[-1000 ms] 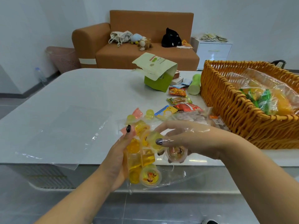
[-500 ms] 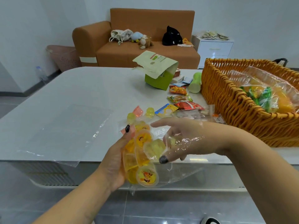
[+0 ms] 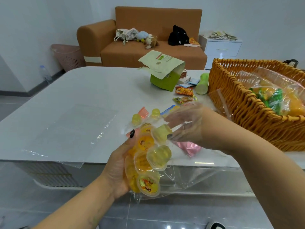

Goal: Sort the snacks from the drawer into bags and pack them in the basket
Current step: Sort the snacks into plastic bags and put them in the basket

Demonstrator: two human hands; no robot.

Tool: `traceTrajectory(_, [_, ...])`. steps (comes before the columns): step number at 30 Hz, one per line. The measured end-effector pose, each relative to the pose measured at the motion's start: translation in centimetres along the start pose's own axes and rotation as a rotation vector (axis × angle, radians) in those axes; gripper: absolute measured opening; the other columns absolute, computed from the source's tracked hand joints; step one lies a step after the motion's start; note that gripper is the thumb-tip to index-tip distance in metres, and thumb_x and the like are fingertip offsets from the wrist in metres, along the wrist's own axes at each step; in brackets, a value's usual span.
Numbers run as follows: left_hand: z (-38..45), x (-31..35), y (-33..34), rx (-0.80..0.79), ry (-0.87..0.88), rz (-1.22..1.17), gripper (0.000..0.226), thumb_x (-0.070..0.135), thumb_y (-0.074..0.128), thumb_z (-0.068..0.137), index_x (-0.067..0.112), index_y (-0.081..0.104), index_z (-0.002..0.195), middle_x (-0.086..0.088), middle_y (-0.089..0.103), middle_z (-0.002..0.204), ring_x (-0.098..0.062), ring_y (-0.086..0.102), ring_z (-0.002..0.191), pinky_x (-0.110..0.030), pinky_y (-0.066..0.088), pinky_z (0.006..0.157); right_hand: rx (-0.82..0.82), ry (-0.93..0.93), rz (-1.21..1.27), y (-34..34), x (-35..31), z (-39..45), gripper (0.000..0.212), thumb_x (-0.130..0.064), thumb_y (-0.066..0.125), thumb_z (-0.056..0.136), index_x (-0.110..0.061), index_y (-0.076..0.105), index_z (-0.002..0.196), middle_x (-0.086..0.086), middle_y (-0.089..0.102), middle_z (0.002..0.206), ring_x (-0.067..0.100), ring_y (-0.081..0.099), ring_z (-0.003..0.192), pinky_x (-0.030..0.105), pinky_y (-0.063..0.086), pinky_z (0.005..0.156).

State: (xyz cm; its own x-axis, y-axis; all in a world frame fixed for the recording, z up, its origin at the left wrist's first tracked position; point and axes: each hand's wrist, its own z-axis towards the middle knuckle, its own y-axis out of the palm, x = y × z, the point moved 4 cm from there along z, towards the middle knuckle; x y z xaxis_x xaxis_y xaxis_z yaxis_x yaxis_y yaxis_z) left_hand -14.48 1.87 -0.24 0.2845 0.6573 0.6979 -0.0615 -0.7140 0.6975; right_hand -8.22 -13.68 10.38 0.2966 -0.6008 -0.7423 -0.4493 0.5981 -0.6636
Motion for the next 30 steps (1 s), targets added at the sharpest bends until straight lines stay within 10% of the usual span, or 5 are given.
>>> traceTrajectory(13, [-0.3, -0.5, -2.0, 0.079, -0.019, -0.086, 0.062, 0.045, 0.091, 0.052, 0.013, 0.076, 0.103, -0.014, 0.072, 0.090, -0.030, 0.071, 0.076, -0.042, 0.058, 0.071, -0.205, -0.131, 0.163, -0.7, -1.8, -0.9, 0.037, 0.007, 0.049, 0.094, -0.017, 0.064, 0.118, -0.011, 0.067, 0.119, 0.005, 0.065, 0.106, 0.030, 0.053, 0.095])
traceTrajectory(19, [-0.1, 1.0, -3.8, 0.199, 0.070, -0.129, 0.082, 0.046, 0.094, 0.045, 0.017, 0.071, 0.118, -0.012, 0.070, 0.104, -0.030, 0.067, 0.096, -0.052, 0.047, 0.096, 0.232, -0.180, 0.487, -3.6, -2.1, -0.8, 0.025, 0.003, 0.051, 0.094, -0.011, 0.068, 0.105, 0.002, 0.075, 0.097, 0.016, 0.072, 0.091, 0.030, 0.059, 0.078])
traceTrajectory(22, [-0.2, 1.7, -4.3, 0.223, 0.111, -0.148, 0.064, 0.046, 0.087, 0.056, 0.018, 0.072, 0.111, -0.012, 0.072, 0.099, -0.029, 0.070, 0.087, -0.043, 0.056, 0.082, 0.538, -0.040, 0.306, -4.3, 0.0, -0.2, 0.019, -0.016, 0.062, 0.089, -0.019, 0.063, 0.108, 0.002, 0.070, 0.104, 0.016, 0.067, 0.093, 0.030, 0.058, 0.075])
traceTrajectory(26, [-0.2, 2.5, -4.9, 0.299, 0.165, -0.175, 0.038, 0.050, 0.062, 0.086, 0.021, 0.071, 0.109, -0.010, 0.071, 0.098, -0.028, 0.069, 0.088, -0.042, 0.053, 0.085, 0.153, 0.367, 0.585, -0.7, 2.1, 0.0, 0.085, -0.066, 0.069, 0.058, -0.032, 0.047, 0.133, 0.009, 0.053, 0.128, 0.033, 0.065, 0.099, 0.046, 0.056, 0.081])
traceTrajectory(30, [-0.2, 3.2, -5.2, 0.348, 0.223, -0.155, 0.031, 0.048, 0.056, 0.091, 0.024, 0.074, 0.099, -0.006, 0.072, 0.094, -0.024, 0.070, 0.084, -0.040, 0.055, 0.081, 0.128, 0.337, 1.015, 2.5, 1.7, 0.5, 0.117, -0.053, 0.080, 0.041, -0.043, 0.028, 0.146, 0.017, 0.042, 0.140, 0.042, 0.069, 0.091, 0.050, 0.056, 0.084])
